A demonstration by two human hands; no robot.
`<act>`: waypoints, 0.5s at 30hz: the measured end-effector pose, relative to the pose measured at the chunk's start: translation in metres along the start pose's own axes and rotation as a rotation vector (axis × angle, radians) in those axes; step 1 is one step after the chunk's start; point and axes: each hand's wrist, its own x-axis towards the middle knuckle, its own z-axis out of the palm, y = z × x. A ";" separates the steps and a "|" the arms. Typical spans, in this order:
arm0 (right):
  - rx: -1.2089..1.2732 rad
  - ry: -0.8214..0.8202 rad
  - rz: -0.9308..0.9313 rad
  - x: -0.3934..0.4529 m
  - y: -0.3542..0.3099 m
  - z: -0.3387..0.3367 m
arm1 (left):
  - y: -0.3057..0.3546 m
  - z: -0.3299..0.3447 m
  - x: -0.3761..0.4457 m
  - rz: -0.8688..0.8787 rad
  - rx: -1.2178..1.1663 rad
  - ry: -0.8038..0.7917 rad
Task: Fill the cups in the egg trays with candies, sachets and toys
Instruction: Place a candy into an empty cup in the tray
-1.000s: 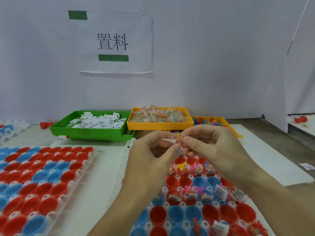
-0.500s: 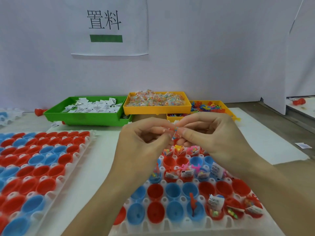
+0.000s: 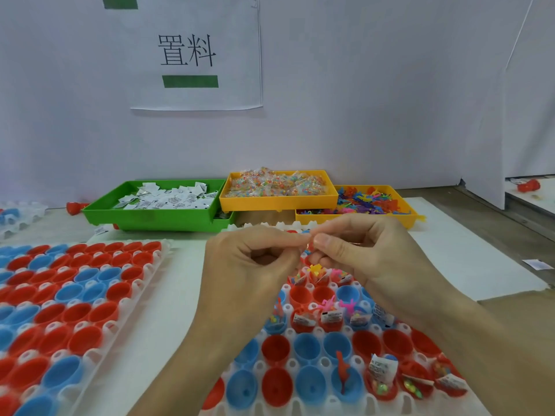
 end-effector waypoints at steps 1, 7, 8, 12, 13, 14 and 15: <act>-0.011 0.005 0.000 0.000 0.000 0.000 | 0.000 0.000 0.000 0.025 0.044 -0.002; -0.005 0.063 0.010 -0.002 0.000 0.001 | -0.001 -0.002 0.001 -0.029 -0.030 -0.074; -0.014 0.071 0.010 -0.001 0.000 0.000 | 0.000 -0.002 0.001 -0.060 -0.073 -0.101; -0.115 0.080 -0.019 -0.002 -0.002 0.001 | -0.001 -0.003 0.005 -0.139 -0.193 -0.134; -0.132 0.080 -0.033 -0.003 -0.003 0.002 | -0.002 -0.003 0.005 -0.168 -0.228 -0.140; -0.144 0.080 -0.047 -0.004 -0.004 0.003 | -0.004 -0.003 0.005 -0.199 -0.253 -0.152; -0.151 0.081 -0.058 -0.004 -0.004 0.003 | -0.005 -0.004 0.006 -0.218 -0.257 -0.168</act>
